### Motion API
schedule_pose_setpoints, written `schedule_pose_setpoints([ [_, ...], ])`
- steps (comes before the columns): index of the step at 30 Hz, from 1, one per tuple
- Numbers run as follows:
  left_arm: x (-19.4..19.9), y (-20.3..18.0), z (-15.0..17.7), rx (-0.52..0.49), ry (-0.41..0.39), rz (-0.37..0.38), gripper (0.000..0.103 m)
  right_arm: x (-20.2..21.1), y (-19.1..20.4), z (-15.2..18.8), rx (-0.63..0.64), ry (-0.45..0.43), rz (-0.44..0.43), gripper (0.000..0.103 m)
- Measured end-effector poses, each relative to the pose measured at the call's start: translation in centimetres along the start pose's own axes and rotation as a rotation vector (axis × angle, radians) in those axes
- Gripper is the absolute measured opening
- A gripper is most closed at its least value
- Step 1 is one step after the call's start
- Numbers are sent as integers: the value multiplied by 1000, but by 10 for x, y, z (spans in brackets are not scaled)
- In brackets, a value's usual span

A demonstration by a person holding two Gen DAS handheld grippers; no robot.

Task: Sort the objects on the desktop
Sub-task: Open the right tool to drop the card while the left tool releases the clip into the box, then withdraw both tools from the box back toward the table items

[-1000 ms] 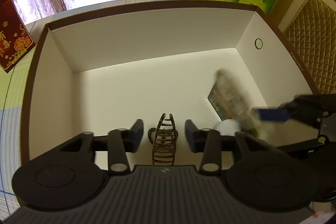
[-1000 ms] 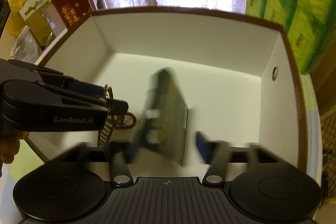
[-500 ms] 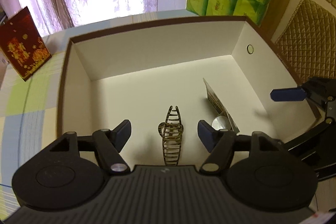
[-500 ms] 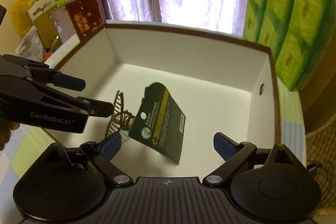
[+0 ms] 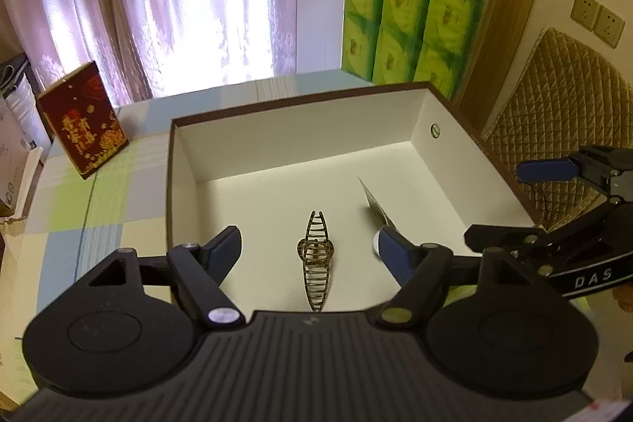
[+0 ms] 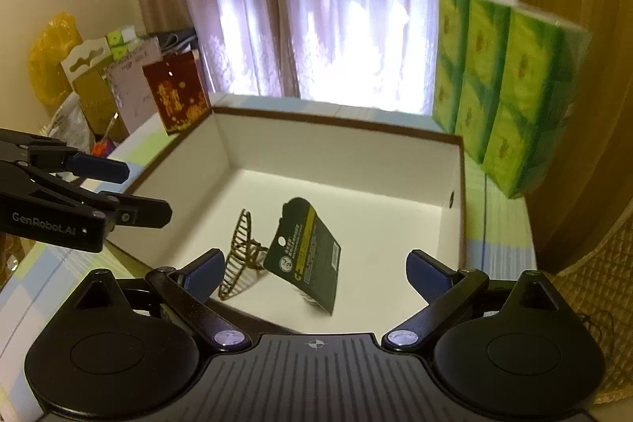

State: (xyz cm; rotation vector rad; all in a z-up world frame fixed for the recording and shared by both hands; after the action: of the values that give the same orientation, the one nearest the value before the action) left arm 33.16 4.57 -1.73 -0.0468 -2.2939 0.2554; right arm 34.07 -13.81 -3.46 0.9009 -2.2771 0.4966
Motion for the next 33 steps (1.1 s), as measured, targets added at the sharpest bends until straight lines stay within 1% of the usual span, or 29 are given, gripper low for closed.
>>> schedule_pose_setpoints([
  [9, 55, 3, 16, -2, -83, 26, 73, 53, 10, 9, 8, -82, 33, 96],
  [13, 78, 3, 28, -17, -105, 37, 73, 74, 16, 18, 11, -116, 37, 96],
  [17, 96, 4, 44, -30, -108, 47, 73, 91, 24, 31, 18, -131, 39, 96],
  [21, 105, 8, 63, -24, -93, 46, 73, 101, 32, 49, 16, -125, 30, 96],
  [24, 108, 13, 80, -15, -71, 35, 73, 105, 39, 65, 32, -104, 18, 96],
  [28, 108, 18, 106, -4, -24, 19, 73, 107, 49, 88, 46, -57, -1, 96],
  [33, 103, 28, 141, 21, 59, 14, 73, 104, 57, 118, 25, 11, -22, 96],
])
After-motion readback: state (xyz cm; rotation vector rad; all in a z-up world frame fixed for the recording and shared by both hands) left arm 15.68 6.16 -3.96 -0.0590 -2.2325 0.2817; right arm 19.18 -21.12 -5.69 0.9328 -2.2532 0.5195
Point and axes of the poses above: each gripper's, at about its wrist camera, not at the fingertips, and x roughly against the way its jaws point, y to its left, z to its underside, the point moved 1 cm from there along -x, roughly the way its jaws point, and after that the axes turned 15 degrees about x, right-handed, at the moved point
